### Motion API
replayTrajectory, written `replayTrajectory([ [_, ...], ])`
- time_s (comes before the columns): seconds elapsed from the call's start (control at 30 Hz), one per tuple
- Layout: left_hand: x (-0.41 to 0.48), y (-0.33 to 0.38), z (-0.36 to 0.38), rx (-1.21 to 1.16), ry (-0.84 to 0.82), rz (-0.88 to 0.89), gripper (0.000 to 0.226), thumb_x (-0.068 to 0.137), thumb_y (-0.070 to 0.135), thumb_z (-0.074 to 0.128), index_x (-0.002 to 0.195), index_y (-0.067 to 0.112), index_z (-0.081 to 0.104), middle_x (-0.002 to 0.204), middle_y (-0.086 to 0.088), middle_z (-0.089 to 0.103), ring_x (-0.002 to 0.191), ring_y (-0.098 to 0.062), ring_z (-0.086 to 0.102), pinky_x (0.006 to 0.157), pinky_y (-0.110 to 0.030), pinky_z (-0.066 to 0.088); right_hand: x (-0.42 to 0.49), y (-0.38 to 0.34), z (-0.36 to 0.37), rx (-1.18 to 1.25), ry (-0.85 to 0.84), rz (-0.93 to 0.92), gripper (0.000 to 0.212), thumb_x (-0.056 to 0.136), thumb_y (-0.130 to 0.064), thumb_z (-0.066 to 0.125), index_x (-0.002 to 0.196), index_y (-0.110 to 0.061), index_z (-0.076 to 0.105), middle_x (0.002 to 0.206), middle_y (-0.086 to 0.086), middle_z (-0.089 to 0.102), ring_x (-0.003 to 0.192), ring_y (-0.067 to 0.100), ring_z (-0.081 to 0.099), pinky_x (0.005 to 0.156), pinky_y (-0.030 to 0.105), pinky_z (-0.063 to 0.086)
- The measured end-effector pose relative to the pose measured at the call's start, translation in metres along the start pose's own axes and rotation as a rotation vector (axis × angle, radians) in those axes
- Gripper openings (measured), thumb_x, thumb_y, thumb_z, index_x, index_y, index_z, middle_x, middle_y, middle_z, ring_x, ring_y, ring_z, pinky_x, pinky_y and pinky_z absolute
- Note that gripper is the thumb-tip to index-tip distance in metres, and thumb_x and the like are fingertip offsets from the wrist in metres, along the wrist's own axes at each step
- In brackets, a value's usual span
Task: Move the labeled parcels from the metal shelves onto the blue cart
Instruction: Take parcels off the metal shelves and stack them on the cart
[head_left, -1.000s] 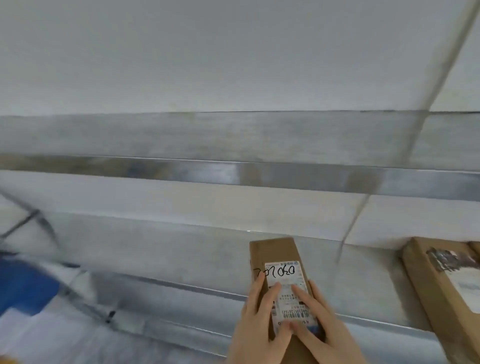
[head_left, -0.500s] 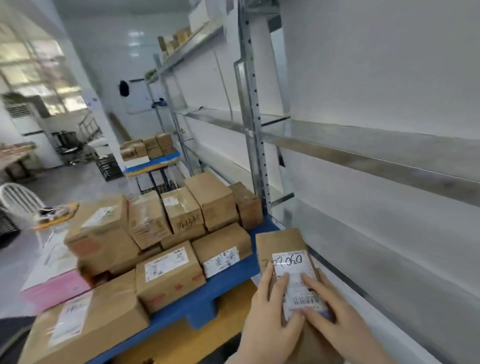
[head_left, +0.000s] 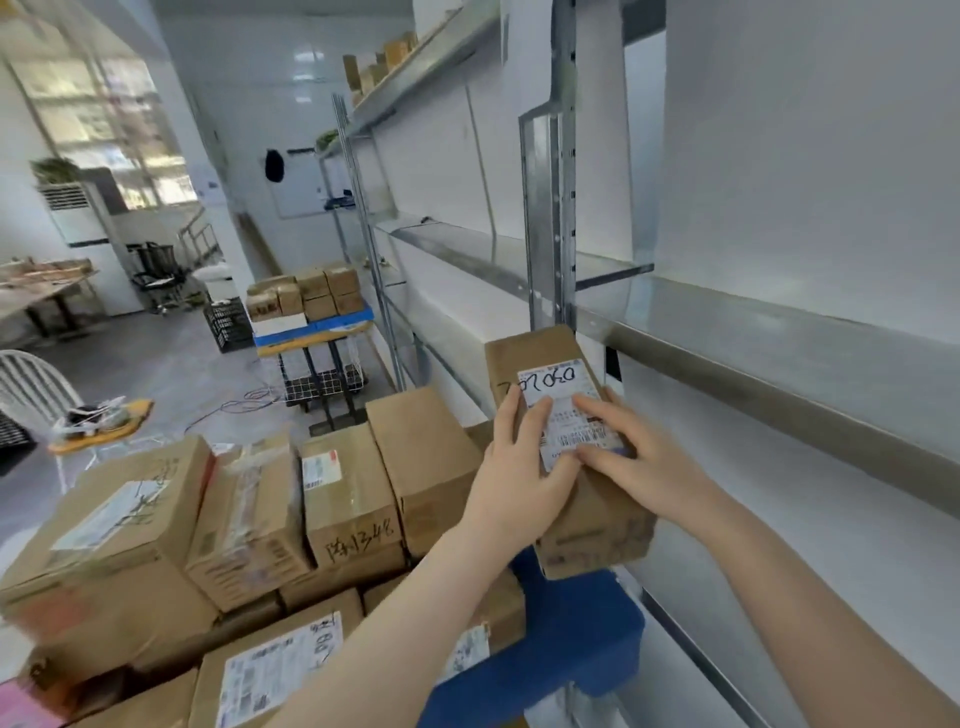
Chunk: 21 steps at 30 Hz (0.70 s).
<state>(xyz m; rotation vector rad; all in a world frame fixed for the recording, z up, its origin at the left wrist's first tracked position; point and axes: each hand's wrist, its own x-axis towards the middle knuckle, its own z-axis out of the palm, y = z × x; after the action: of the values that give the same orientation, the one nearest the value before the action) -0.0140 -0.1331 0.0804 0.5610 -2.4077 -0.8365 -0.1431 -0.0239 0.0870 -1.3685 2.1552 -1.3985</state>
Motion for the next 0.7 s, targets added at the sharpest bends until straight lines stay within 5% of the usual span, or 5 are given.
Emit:
replayTrajectory([
  [0.17,0.074,-0.039,0.001,0.014,0.059,-0.082,0.063,0.091,0.053,0.042,0.148,0.035,0.021,0.156,0.023,-0.004,0.140,-0.015,0.026,0.103,-0.029,0.035,0.096,0.026,0.012,0.103,-0.114,0.003,0.049,0.088,-0.037,0.061,0.131,-0.053,0.043,0.139,-0.030,0.034,0.113,-0.010,0.042,0.084,0.011,0.035],
  [0.4,0.118,-0.087,0.004,0.086,0.014,-0.213,0.066,0.088,0.057,0.036,0.148,0.036,0.017,0.156,0.023,-0.009,0.139,-0.022,0.030,0.105,-0.039,0.038,0.163,0.055,0.043,0.170,-0.235,0.036,0.047,0.089,-0.036,0.060,0.131,-0.051,0.044,0.119,-0.051,0.030,0.122,-0.004,0.041,0.088,0.016,0.037],
  [0.53,0.127,-0.115,0.008,0.096,-0.159,-0.326,0.068,0.089,0.057,0.031,0.150,0.036,0.009,0.159,0.011,-0.015,0.146,-0.027,0.010,0.115,-0.044,0.023,0.181,0.077,0.065,0.107,-0.304,0.102,0.047,0.090,-0.040,0.058,0.134,-0.050,0.043,0.152,-0.022,0.020,0.137,0.006,0.028,0.107,0.031,0.031],
  [0.7,0.128,-0.138,0.018,0.196,-0.178,-0.339,0.062,0.090,0.054,0.024,0.149,0.042,0.008,0.160,0.012,-0.012,0.147,-0.026,-0.004,0.117,-0.049,-0.004,0.192,0.090,0.080,0.122,-0.328,0.149,0.046,0.090,-0.043,0.056,0.134,-0.050,0.043,0.156,-0.015,0.017,0.138,0.008,0.025,0.102,0.028,0.027],
])
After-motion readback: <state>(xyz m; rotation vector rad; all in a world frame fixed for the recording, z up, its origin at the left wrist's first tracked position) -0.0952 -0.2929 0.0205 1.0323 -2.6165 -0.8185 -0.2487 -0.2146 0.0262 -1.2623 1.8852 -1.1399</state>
